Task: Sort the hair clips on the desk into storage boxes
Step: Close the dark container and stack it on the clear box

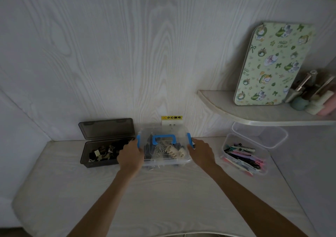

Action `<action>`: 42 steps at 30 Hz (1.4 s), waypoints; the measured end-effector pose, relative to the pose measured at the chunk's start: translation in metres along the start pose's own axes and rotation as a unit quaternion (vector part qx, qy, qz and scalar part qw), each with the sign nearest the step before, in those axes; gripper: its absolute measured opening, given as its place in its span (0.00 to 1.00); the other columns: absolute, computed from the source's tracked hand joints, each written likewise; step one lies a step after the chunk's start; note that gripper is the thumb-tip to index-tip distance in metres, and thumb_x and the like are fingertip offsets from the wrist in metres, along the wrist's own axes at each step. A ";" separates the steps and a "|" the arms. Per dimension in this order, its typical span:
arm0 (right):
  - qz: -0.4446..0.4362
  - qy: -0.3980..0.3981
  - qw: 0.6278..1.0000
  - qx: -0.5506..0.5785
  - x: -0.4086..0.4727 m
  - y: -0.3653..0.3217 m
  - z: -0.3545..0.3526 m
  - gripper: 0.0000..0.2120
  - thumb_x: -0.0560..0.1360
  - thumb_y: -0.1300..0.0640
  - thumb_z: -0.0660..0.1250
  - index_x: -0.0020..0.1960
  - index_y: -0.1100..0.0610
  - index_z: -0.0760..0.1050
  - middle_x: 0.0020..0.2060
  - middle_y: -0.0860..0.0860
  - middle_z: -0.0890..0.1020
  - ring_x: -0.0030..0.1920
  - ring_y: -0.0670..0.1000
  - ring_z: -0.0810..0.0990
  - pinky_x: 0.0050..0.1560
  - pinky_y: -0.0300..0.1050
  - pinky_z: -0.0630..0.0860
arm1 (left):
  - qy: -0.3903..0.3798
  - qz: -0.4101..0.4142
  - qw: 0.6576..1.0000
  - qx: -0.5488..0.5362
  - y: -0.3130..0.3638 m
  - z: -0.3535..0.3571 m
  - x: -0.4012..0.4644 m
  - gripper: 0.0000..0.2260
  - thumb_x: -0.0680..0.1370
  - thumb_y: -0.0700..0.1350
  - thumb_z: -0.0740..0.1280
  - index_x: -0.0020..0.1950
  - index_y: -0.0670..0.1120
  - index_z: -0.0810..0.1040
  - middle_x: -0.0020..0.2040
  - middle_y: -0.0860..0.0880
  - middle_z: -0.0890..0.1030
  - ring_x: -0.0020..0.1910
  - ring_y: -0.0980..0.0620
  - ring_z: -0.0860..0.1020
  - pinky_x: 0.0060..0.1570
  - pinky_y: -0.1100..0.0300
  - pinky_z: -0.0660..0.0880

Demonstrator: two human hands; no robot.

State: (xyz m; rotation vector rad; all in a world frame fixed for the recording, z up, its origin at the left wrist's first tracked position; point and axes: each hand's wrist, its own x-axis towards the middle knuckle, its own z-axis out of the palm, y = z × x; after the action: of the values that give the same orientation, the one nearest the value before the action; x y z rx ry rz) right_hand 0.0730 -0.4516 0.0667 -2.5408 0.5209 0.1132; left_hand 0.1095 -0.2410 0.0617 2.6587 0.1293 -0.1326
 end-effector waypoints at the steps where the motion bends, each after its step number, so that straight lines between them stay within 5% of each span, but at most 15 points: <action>1: -0.003 0.002 1.000 0.002 0.000 0.001 0.000 0.15 0.79 0.52 0.58 0.61 0.57 0.74 0.52 0.55 0.81 0.51 0.54 0.80 0.45 0.41 0.71 | 0.003 -0.002 1.000 0.006 0.001 0.000 0.000 0.13 0.79 0.43 0.59 0.63 0.43 0.73 0.52 0.43 0.78 0.49 0.42 0.78 0.41 0.55 0.71; 6: -0.001 0.012 1.000 0.005 -0.001 -0.001 0.002 0.15 0.79 0.52 0.58 0.63 0.57 0.73 0.52 0.55 0.81 0.51 0.54 0.80 0.46 0.41 0.71 | 0.009 -0.026 1.000 0.010 0.009 -0.003 0.000 0.15 0.79 0.42 0.59 0.66 0.42 0.71 0.56 0.41 0.78 0.54 0.41 0.77 0.43 0.56 0.67; 11: 0.022 0.023 0.999 -0.015 -0.005 -0.005 0.013 0.14 0.80 0.52 0.55 0.61 0.58 0.70 0.51 0.55 0.80 0.49 0.55 0.80 0.49 0.47 0.76 | -0.015 -0.013 0.999 -0.033 -0.003 0.000 0.001 0.20 0.80 0.46 0.59 0.72 0.47 0.65 0.62 0.44 0.76 0.58 0.43 0.76 0.52 0.52 0.73; 17: 0.027 0.033 0.999 -0.004 -0.009 -0.014 0.021 0.19 0.79 0.54 0.57 0.68 0.60 0.62 0.61 0.57 0.72 0.58 0.56 0.74 0.55 0.49 0.73 | 0.015 0.042 0.990 -0.134 -0.041 -0.005 0.006 0.20 0.79 0.49 0.63 0.69 0.43 0.70 0.67 0.45 0.73 0.65 0.46 0.72 0.63 0.52 0.71; 25: -0.199 0.084 0.976 0.017 -0.017 -0.074 0.029 0.23 0.75 0.60 0.64 0.69 0.57 0.65 0.67 0.52 0.70 0.68 0.51 0.66 0.71 0.49 0.63 | 0.175 0.100 0.977 -0.065 -0.095 -0.060 0.029 0.22 0.75 0.36 0.66 0.69 0.43 0.69 0.69 0.43 0.70 0.68 0.42 0.67 0.66 0.48 0.67; 33: -0.315 0.034 0.945 -0.085 0.012 -0.158 0.050 0.29 0.75 0.59 0.63 0.73 0.58 0.58 0.71 0.56 0.64 0.71 0.56 0.62 0.69 0.52 0.62 | 0.097 0.132 0.986 0.032 -0.117 -0.088 0.062 0.28 0.76 0.39 0.66 0.75 0.45 0.60 0.74 0.44 0.63 0.74 0.45 0.60 0.69 0.48 0.64; 39: -0.329 -0.034 0.924 -0.190 0.034 -0.176 0.065 0.30 0.76 0.57 0.62 0.74 0.55 0.55 0.69 0.56 0.65 0.66 0.58 0.68 0.66 0.53 0.65 | 0.079 0.176 0.977 0.088 -0.127 -0.085 0.078 0.26 0.76 0.41 0.67 0.73 0.46 0.65 0.67 0.44 0.72 0.66 0.44 0.69 0.63 0.50 0.69; 42: -0.367 0.025 0.908 -0.200 0.033 -0.180 0.071 0.23 0.75 0.52 0.64 0.68 0.55 0.67 0.60 0.57 0.73 0.61 0.58 0.71 0.64 0.53 0.65 | 0.117 0.216 0.961 0.125 -0.135 -0.090 0.078 0.19 0.74 0.44 0.70 0.64 0.47 0.76 0.54 0.45 0.79 0.54 0.43 0.76 0.53 0.50 0.73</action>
State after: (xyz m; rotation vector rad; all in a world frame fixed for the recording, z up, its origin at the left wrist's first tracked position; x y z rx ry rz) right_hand 0.1745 -0.2858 0.0889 -2.9610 -0.5179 -0.1368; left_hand 0.1779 -0.0744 0.0710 2.8700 -0.4181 0.3301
